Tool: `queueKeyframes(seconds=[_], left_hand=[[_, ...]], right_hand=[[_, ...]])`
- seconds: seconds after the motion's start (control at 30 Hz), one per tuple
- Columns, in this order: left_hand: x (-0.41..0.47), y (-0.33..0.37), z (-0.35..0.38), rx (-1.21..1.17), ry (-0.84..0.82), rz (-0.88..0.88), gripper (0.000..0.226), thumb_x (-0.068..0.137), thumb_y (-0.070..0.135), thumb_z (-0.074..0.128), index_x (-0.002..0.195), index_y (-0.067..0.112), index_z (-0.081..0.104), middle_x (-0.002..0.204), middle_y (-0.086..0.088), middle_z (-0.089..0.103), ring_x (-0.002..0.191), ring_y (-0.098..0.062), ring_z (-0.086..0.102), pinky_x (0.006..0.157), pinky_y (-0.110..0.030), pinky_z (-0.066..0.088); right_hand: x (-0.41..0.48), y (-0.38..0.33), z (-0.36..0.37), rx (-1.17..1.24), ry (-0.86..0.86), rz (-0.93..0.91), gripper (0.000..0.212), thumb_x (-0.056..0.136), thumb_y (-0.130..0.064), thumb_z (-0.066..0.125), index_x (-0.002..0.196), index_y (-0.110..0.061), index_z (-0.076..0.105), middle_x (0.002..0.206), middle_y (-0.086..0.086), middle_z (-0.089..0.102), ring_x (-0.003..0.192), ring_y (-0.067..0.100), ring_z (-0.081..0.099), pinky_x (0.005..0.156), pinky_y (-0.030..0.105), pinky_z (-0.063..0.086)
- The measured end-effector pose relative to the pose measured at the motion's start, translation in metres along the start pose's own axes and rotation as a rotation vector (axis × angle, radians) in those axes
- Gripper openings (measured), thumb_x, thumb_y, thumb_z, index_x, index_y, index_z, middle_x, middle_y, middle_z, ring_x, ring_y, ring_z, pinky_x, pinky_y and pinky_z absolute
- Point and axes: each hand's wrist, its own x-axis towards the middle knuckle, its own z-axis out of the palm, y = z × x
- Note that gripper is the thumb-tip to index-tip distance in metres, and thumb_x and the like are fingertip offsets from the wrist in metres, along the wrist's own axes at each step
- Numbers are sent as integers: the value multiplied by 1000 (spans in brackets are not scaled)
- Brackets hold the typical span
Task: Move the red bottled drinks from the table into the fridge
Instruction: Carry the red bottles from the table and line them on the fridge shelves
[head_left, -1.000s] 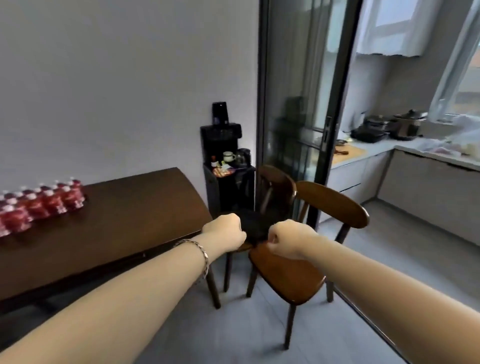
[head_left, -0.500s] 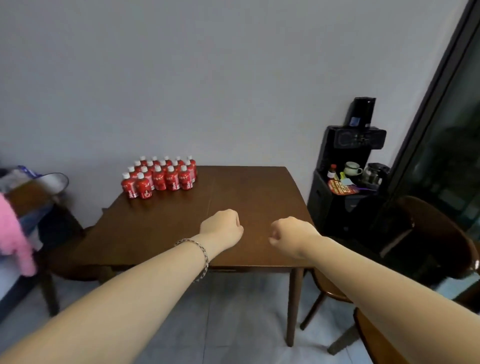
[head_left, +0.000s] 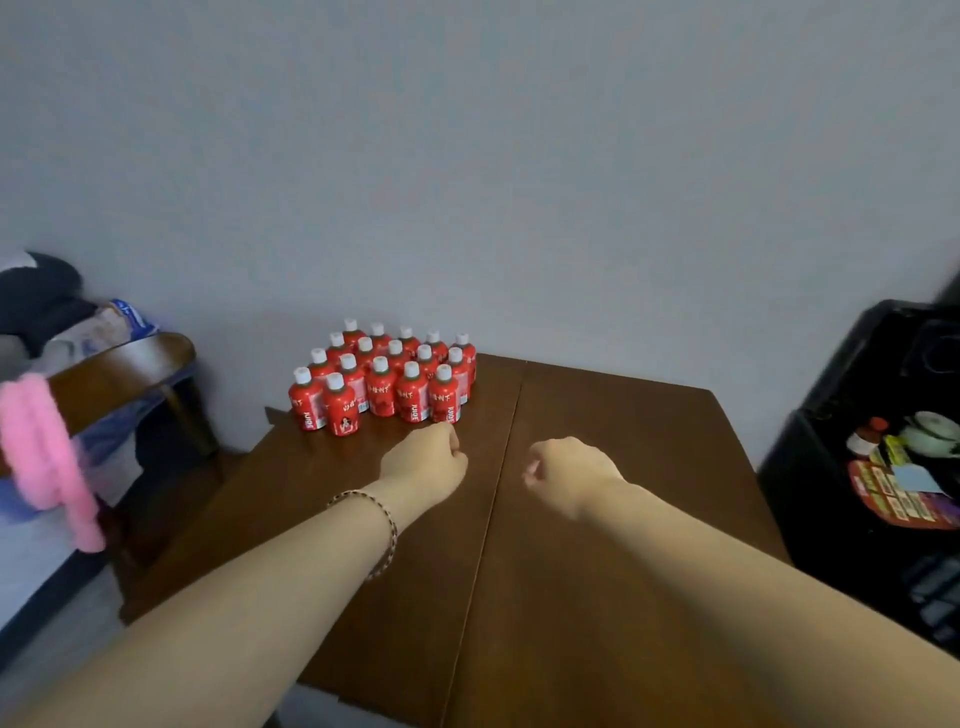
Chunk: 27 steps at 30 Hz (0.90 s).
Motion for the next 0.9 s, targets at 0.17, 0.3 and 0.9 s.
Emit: queueKeyframes(seconds=[0.17, 0.3, 0.9], left_hand=[[128, -59, 6, -99, 51, -5, 54, 92, 20, 55, 140, 20, 30, 131, -4, 46, 116, -22, 53, 84, -29, 48], [229, -114, 11, -227, 6, -66, 69, 84, 16, 65, 141, 15, 27, 136, -10, 37, 127, -26, 41, 104, -36, 41], [419, -218, 108, -380, 370, -332, 35, 88, 30, 63, 115, 7, 59, 128, -9, 52, 116, -34, 41, 84, -16, 17]], right_hand=[[135, -17, 30, 159, -57, 83, 27, 93, -29, 47, 116, -19, 57, 116, 2, 62, 103, 23, 59, 92, 34, 47], [233, -37, 59, 323, -117, 179, 47, 91, -36, 55, 133, -16, 45, 131, 4, 53, 115, 21, 54, 99, 34, 45], [444, -36, 178, 989, 218, 374, 73, 67, -18, 82, 126, -31, 41, 125, -7, 46, 111, 8, 50, 91, 24, 44]])
